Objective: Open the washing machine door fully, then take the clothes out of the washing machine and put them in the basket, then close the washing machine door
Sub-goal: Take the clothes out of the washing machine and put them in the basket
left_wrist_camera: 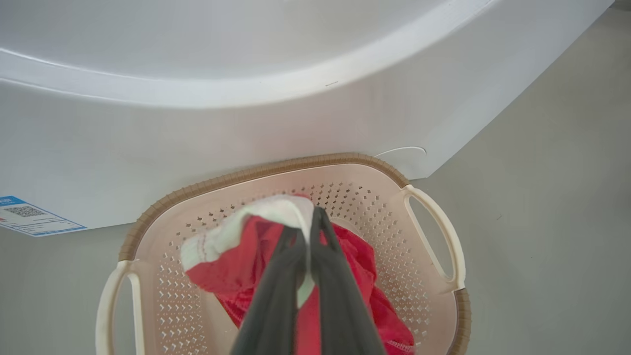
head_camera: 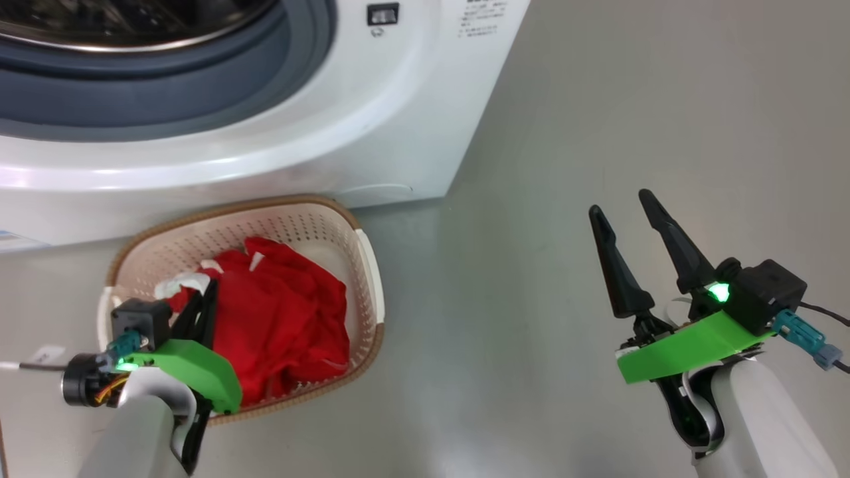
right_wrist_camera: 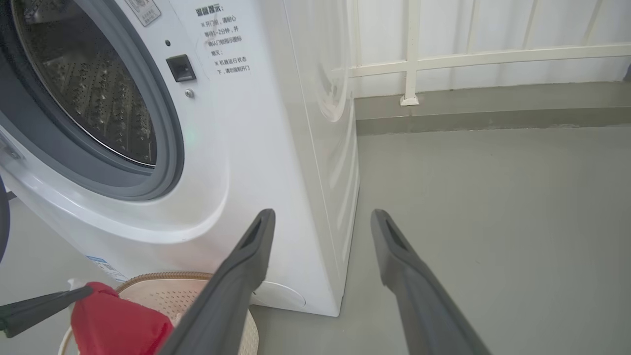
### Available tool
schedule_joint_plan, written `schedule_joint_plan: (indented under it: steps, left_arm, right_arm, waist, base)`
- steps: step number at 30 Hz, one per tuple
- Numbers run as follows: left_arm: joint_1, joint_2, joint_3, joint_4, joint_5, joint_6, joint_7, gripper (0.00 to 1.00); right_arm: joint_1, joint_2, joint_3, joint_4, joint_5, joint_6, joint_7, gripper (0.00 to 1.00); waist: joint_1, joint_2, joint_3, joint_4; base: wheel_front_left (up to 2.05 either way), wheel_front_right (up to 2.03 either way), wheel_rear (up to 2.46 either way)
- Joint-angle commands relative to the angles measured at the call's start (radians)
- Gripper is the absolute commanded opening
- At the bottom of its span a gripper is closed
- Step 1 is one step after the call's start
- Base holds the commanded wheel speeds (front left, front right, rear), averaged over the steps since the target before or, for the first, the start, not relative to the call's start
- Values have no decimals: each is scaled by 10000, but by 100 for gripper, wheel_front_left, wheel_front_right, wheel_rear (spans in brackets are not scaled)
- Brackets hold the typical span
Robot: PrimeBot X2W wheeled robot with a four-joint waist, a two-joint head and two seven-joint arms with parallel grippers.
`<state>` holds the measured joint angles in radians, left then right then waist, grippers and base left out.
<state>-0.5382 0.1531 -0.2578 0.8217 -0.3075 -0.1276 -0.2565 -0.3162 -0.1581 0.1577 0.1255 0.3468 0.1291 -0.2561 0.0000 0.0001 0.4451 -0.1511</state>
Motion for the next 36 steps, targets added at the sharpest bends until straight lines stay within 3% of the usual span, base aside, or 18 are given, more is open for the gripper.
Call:
schedule_joint_plan:
  steps: [1, 11, 17, 20, 21, 22, 36]
  left_arm:
    - [-316, 387, 62, 232, -131, -29, -52, 0]
    - [-1894, 788, -1838, 2613, -1089, -30, -52, 0]
    - [-2408, 931, -2815, 3272, -2168, -30, 486, 0]
    - [-2543, 1057, -3069, 3391, -2719, -30, 557, 49]
    - [-2572, 1101, -3182, 3415, -2846, -30, 552, 96]
    - [-2589, 1132, -3267, 3435, -2992, -30, 537, 100]
    - [-2406, 1309, -4205, 3098, -4532, -30, -4, 100]
  right_arm:
    - [-117, 46, 275, -259, -115, 16, -57, 100]
    - [-531, 322, 476, -370, -207, 16, -57, 100]
    - [-710, 465, 552, -433, -253, 16, -57, 100]
    - [-746, 515, 565, -418, -276, 16, -57, 100]
    - [-754, 527, 563, -405, -281, 16, -57, 100]
    - [-760, 537, 561, -389, -286, 16, -57, 100]
    - [-444, 254, 357, -136, -263, 16, -57, 100]
  waist:
    - [0, -1, 371, -261]
    - [0, -1, 1429, -698]
    - [0, -1, 1776, -856]
    - [0, -1, 1803, -874]
    - [0, -1, 1789, -870]
    - [0, -1, 1766, -865]
    - [0, -1, 754, -409]
  base:
    - [0, 0, 0]
    - [0, 0, 0]
    - [0, 0, 0]
    - [0, 0, 0]
    - [0, 0, 0]
    - [0, 0, 0]
    - [0, 0, 0]
